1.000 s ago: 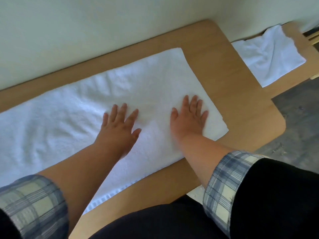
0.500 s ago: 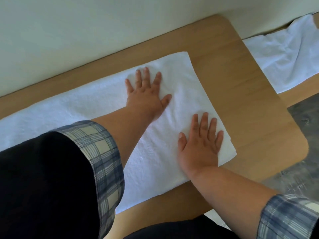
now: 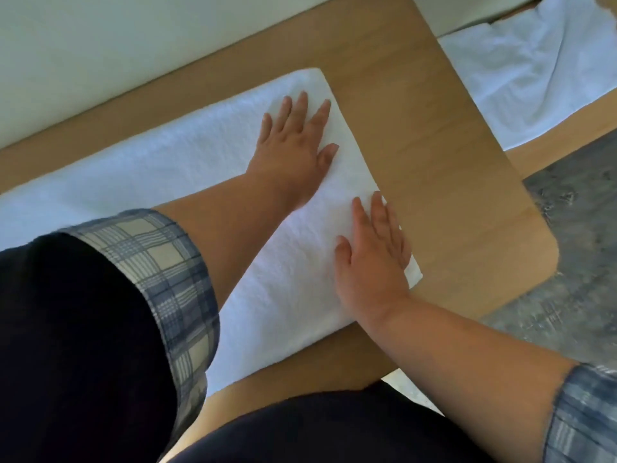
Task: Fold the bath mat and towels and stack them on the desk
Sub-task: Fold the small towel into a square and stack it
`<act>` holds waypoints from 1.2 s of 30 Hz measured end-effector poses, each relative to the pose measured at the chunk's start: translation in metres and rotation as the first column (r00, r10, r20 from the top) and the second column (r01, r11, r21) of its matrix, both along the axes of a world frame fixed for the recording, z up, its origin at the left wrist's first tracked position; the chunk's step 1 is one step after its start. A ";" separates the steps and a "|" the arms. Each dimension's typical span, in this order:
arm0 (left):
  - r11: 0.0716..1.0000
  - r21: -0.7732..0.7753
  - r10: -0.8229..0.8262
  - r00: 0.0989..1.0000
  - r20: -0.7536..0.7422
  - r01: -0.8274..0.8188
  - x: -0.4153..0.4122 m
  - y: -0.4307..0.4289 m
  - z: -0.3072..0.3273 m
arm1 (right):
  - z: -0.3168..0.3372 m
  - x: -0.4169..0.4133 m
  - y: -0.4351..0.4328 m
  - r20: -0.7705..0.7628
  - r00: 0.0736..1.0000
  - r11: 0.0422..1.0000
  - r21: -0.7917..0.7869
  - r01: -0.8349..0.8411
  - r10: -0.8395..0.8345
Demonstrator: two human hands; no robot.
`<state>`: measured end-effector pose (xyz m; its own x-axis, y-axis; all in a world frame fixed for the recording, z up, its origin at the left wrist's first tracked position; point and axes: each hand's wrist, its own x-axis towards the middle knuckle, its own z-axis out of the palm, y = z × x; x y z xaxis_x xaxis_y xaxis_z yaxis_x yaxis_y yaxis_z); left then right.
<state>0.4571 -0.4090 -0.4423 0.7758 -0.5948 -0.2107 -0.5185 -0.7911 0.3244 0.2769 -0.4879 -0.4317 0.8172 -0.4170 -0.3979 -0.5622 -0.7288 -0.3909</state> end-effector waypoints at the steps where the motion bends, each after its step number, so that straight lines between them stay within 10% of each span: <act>1: 1.000 -0.002 0.010 1.000 0.005 -0.010 -0.016 0.014 0.001 | 0.006 0.003 -0.009 0.018 0.998 0.998 0.020 0.066 -0.066; 7: 0.986 0.160 -0.044 0.998 -0.054 0.053 -0.107 0.068 0.004 | 0.028 0.035 -0.043 -0.006 0.955 0.905 0.316 0.284 -0.297; 12: 0.959 0.217 -0.169 0.982 -0.087 0.184 -0.126 0.076 0.008 | 0.040 0.063 -0.071 -0.379 0.910 0.853 0.407 0.326 -0.167; 16: 0.991 0.131 -0.004 0.966 -0.259 0.039 -0.117 0.062 0.037 | 0.058 0.071 -0.077 -0.395 0.912 0.732 0.590 0.341 -0.106; 21: 0.802 -0.164 0.166 0.478 -0.863 -0.575 -0.112 0.052 0.095 | 0.084 0.075 -0.046 -0.365 0.930 0.620 0.740 0.260 0.046; 25: 0.623 -0.229 0.173 0.418 -0.892 -0.748 -0.123 0.064 0.112 | 0.105 0.086 -0.009 -0.369 0.921 0.537 0.806 0.251 0.123; 28: 0.542 -0.179 0.269 0.371 -0.889 -0.821 -0.129 0.085 0.119 | 0.117 0.096 0.013 -0.365 0.904 0.592 0.788 0.171 0.224; 36: 0.669 -0.074 0.447 0.480 -0.754 -0.739 -0.144 0.115 0.148 | 0.128 0.140 0.073 -0.039 0.999 0.924 0.381 0.030 -0.016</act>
<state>0.3136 -0.2941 -0.2940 0.7131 -0.1759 -0.6786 0.4889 -0.5690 0.6612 0.4171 -0.4145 -0.3034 0.7921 -0.2463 -0.5584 -0.5951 -0.5149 -0.6170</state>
